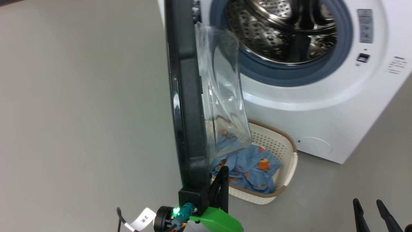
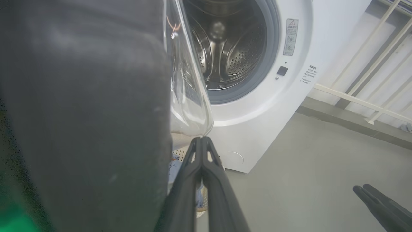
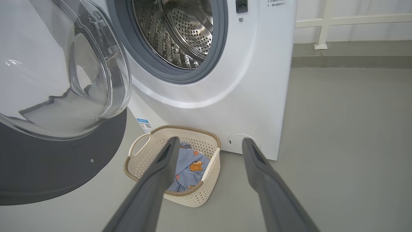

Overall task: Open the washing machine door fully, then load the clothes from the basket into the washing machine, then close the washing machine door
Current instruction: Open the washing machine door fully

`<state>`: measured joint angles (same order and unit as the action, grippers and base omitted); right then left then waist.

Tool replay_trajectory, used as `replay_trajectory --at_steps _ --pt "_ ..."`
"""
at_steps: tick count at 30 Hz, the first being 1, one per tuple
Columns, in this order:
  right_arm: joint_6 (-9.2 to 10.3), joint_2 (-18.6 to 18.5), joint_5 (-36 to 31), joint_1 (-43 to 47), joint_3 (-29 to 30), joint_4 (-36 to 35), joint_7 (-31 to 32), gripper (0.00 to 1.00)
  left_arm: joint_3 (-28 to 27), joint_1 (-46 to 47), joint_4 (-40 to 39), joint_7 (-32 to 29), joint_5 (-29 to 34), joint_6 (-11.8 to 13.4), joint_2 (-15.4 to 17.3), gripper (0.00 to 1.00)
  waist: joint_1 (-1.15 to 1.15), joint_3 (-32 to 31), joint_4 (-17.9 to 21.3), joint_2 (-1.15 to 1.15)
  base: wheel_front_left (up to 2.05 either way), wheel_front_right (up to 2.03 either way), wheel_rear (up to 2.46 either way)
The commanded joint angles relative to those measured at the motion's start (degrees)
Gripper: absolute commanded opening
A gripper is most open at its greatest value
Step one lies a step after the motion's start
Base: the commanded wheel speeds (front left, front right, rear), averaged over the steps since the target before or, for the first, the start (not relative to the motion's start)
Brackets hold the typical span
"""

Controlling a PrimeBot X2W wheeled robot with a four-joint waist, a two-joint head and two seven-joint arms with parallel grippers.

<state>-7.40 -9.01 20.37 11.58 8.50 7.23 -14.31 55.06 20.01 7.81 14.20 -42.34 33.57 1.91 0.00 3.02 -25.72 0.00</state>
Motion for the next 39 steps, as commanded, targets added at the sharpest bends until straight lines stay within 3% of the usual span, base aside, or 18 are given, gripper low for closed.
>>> replay_trajectory --at_steps 1,13,20,31,39 --pt "-0.09 -1.6 0.5 -1.8 -1.3 -1.4 -0.7 1.00 -2.9 2.3 -1.1 0.8 1.1 1.0 1.0 0.00 0.00 1.4 -3.1 0.00 0.00 0.00 0.00" --pt "-0.09 -3.2 1.0 -3.1 -3.4 -1.1 -0.7 1.00 -9.7 -1.6 -2.4 0.8 3.6 3.9 4.3 0.00 0.00 3.4 -4.5 0.00 0.00 0.00 0.00" --pt "-0.09 -3.8 1.2 -3.0 -3.9 -0.9 -0.7 1.00 -14.5 -2.9 -2.8 0.8 3.9 4.3 5.3 0.00 0.00 3.6 -4.7 0.00 0.00 0.00 0.00" --pt "-0.09 -3.9 1.2 -2.6 -4.9 -0.5 -0.7 1.00 -25.9 -4.5 -1.7 0.8 4.5 3.4 6.2 0.00 0.00 2.8 -4.9 0.00 0.00 0.00 0.00" --pt "-0.09 -4.1 1.3 -2.3 -5.0 -0.5 -0.7 1.00 -33.4 -2.0 3.9 0.8 5.9 0.1 6.2 0.00 0.00 2.9 -4.9 0.00 0.00 0.00 0.00"
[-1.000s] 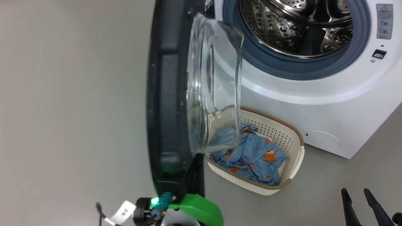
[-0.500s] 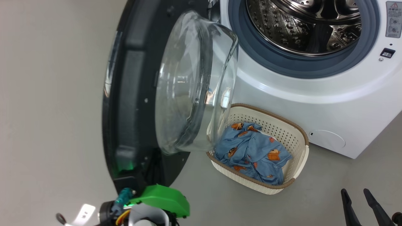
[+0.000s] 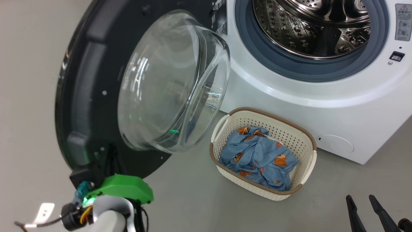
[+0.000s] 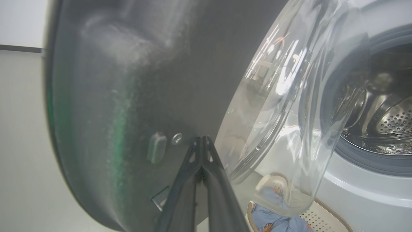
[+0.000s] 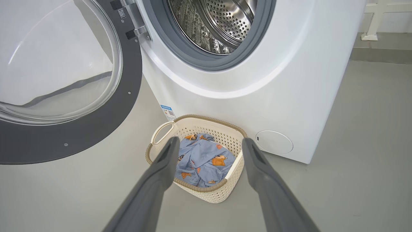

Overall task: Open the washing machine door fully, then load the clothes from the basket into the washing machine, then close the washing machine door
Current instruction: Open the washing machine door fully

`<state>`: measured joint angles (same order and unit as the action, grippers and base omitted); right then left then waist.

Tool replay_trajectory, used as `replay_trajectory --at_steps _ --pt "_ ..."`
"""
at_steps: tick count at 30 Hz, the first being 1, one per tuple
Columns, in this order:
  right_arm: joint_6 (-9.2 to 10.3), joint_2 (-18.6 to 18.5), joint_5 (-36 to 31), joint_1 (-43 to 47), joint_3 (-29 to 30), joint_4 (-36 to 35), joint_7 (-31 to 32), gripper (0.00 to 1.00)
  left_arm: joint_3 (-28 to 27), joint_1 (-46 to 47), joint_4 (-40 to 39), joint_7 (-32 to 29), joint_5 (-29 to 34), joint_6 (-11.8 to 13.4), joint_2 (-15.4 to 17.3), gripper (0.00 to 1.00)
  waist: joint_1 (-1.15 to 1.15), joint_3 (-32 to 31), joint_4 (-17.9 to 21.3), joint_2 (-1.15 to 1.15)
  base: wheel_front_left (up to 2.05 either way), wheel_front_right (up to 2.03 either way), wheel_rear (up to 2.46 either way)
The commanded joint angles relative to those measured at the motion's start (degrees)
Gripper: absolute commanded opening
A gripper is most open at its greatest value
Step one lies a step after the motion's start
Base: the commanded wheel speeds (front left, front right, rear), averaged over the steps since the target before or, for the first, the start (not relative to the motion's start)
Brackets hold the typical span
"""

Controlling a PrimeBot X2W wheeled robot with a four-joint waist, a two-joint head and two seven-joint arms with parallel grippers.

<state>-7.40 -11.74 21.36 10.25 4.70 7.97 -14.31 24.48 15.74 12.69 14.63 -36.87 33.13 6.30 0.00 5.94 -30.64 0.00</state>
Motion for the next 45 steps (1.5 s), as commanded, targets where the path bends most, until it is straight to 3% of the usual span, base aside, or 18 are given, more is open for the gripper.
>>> replay_trajectory --at_steps 1,9,22,37,45 --pt "-0.09 -1.4 0.3 -0.9 -1.0 -1.2 -0.7 1.00 -3.5 2.9 0.3 0.4 0.9 0.0 1.9 0.00 0.00 0.1 0.0 0.00 0.00 0.00 0.00" --pt "-0.09 -1.8 0.1 0.1 0.6 -1.9 -0.7 1.00 -9.5 8.2 9.3 0.4 4.4 -3.9 1.5 0.00 0.00 1.1 0.5 0.00 0.00 0.00 0.00" --pt "-0.09 -3.0 0.6 -0.5 0.8 -2.3 -0.7 1.00 -19.1 13.4 16.4 0.4 11.0 -8.8 -0.5 0.00 0.00 3.4 2.4 0.00 0.00 0.00 0.00" --pt "-0.09 -2.7 1.0 -1.5 0.5 -1.2 -0.7 1.00 -25.7 16.8 21.6 0.4 16.9 -11.7 -1.1 0.00 0.00 3.1 3.9 0.00 0.00 0.00 0.00" --pt "-0.09 -1.4 0.7 -1.5 0.6 -0.5 -0.7 1.00 -27.9 14.7 19.7 0.4 18.5 -14.5 -2.1 0.00 0.00 1.0 4.1 0.00 0.00 0.00 0.00"
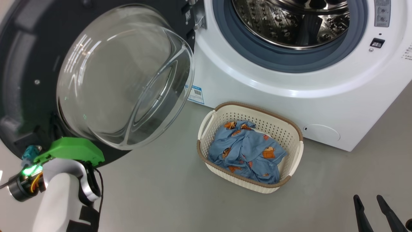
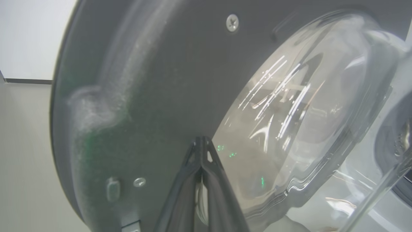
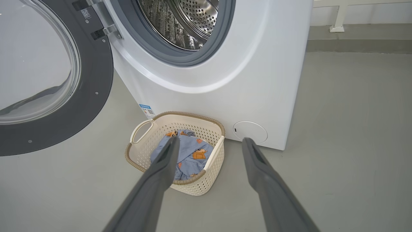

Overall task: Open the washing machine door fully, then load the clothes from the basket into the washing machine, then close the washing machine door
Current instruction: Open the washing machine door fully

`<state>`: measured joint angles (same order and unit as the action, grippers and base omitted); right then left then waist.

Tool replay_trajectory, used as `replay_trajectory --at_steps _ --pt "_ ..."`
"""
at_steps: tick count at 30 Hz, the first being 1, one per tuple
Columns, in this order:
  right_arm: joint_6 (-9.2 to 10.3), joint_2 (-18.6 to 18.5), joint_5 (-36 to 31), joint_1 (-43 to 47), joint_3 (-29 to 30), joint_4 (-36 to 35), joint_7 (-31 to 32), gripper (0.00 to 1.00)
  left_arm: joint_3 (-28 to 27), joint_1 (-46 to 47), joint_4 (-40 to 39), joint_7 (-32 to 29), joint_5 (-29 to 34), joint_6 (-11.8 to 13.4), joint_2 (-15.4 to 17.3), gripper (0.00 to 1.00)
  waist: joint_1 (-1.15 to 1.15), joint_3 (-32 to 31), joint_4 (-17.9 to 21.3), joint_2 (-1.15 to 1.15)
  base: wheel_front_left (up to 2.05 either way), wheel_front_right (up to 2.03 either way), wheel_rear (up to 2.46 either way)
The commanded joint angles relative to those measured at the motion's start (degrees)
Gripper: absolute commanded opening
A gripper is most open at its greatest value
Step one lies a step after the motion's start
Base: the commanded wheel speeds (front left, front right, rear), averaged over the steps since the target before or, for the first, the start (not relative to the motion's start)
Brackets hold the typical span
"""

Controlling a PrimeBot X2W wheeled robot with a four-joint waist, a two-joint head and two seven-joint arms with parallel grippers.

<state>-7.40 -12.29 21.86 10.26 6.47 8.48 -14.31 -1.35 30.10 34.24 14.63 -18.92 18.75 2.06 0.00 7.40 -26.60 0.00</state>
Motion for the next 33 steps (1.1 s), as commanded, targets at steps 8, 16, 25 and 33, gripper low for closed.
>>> replay_trajectory --at_steps 8,16,25,33 --pt "-0.09 0.6 -0.2 -1.1 -1.4 -0.4 -0.7 1.00 -0.8 -5.0 -9.7 0.4 0.2 -3.2 1.4 0.39 0.00 -3.3 0.9 0.00 0.00 0.00 0.00" --pt "-0.09 1.5 -0.8 -0.8 -1.8 -0.2 -0.7 1.00 4.9 -11.8 -22.1 -0.7 0.9 -4.3 1.0 1.00 0.00 -5.7 3.9 0.00 0.00 0.00 0.00" --pt "-0.09 1.7 -2.0 -0.8 -2.8 -0.4 -0.7 1.00 11.4 -17.8 -29.6 -3.6 3.7 -5.3 1.4 1.00 0.00 -7.6 9.7 0.00 0.00 0.00 0.00" --pt "-0.09 1.2 -3.9 -1.0 -3.6 -2.1 -0.7 1.00 13.7 -23.0 -28.5 -1.3 3.3 -7.7 1.9 1.00 0.00 -8.4 17.0 0.00 0.00 0.00 0.00"
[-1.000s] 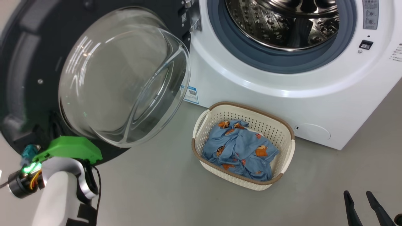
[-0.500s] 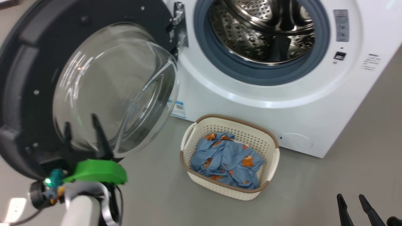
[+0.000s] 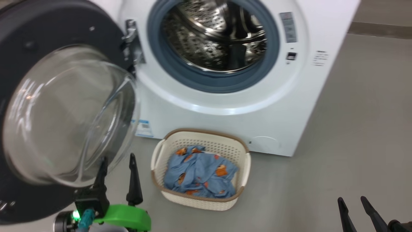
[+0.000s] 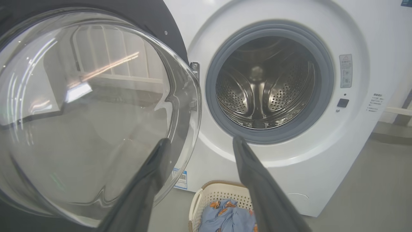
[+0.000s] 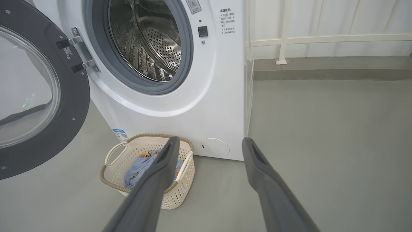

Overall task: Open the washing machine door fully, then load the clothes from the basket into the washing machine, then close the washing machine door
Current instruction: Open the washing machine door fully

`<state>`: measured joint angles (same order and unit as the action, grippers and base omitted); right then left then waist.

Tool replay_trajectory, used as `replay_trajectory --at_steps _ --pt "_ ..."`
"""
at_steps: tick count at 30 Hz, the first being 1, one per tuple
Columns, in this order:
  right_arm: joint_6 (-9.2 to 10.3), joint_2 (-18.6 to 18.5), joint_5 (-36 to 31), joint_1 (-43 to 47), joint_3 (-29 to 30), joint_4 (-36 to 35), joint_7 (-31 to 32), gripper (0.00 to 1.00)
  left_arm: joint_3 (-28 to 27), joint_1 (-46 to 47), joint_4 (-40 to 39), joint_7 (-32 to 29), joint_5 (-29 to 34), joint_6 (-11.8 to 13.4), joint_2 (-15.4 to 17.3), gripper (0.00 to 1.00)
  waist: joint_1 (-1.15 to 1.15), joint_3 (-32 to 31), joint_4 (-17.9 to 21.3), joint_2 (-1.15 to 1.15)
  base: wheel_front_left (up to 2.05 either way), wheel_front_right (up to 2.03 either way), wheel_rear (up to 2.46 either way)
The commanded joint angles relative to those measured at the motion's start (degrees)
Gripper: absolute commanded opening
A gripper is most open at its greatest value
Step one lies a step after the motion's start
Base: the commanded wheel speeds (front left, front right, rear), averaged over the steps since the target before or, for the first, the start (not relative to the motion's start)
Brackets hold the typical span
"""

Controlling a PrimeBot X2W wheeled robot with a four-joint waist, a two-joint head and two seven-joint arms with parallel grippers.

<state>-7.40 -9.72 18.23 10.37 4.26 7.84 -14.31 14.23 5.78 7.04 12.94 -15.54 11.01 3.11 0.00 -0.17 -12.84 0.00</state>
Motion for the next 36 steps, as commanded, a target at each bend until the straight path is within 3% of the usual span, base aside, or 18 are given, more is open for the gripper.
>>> replay_trajectory --at_steps 1,13,21,36 --pt "-0.09 -1.5 -0.4 -1.1 -1.5 -1.7 -0.7 1.00 -1.9 0.9 -1.1 0.8 -0.3 -0.3 0.8 1.00 0.00 -0.9 4.2 0.00 0.00 0.00 0.00" --pt "-0.09 -0.5 -1.8 -0.8 -1.4 -4.4 -0.7 1.00 -4.6 -5.1 1.2 2.0 0.4 -5.5 0.6 1.00 0.00 -0.8 11.8 0.00 0.00 0.00 0.00" --pt "-0.09 0.8 -2.7 0.4 -0.8 -5.3 -0.7 1.00 -7.2 -9.4 0.4 2.1 2.6 -7.9 0.0 1.00 0.00 -1.1 14.4 0.00 0.00 0.00 0.00" --pt "-0.09 1.1 -3.3 0.7 1.1 -5.4 -0.7 1.00 -10.2 -11.3 0.2 2.1 3.8 -8.5 -0.2 1.00 0.00 -0.9 16.0 0.00 0.00 0.00 0.00"
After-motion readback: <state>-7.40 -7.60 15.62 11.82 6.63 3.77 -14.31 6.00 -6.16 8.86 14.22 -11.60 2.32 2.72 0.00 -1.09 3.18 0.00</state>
